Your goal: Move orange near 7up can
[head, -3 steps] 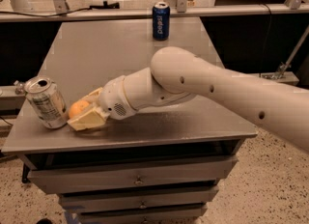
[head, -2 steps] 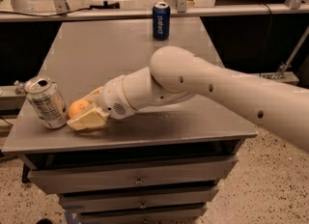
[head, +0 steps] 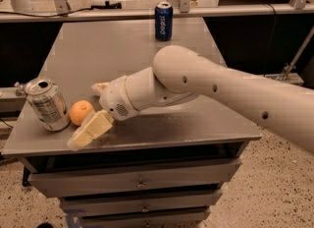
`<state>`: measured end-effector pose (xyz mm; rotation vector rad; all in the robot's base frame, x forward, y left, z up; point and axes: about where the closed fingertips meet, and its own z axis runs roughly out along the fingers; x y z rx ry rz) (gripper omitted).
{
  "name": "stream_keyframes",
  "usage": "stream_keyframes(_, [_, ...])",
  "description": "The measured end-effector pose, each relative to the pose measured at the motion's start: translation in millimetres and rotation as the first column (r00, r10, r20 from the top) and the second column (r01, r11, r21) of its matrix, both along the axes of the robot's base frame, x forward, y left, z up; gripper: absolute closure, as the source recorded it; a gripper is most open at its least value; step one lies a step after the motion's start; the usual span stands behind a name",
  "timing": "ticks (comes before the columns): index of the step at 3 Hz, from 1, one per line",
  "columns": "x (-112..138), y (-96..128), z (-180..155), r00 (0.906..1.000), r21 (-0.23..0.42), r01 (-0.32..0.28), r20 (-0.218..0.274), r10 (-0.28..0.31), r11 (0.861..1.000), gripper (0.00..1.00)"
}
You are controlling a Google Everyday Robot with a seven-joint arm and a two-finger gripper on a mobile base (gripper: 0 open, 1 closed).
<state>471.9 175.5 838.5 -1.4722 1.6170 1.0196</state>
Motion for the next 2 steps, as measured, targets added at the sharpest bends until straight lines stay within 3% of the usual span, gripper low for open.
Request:
stream_keyframes(1, [-0.3,-21.2,18.4,0.9996,0.001,0.023,0.018,-0.023,1.000,0.00])
stream_keyframes(2, [-1.0,-60.4,55.7,0.9966,0.026,0.048,0.065,-0.050,0.999,0.00])
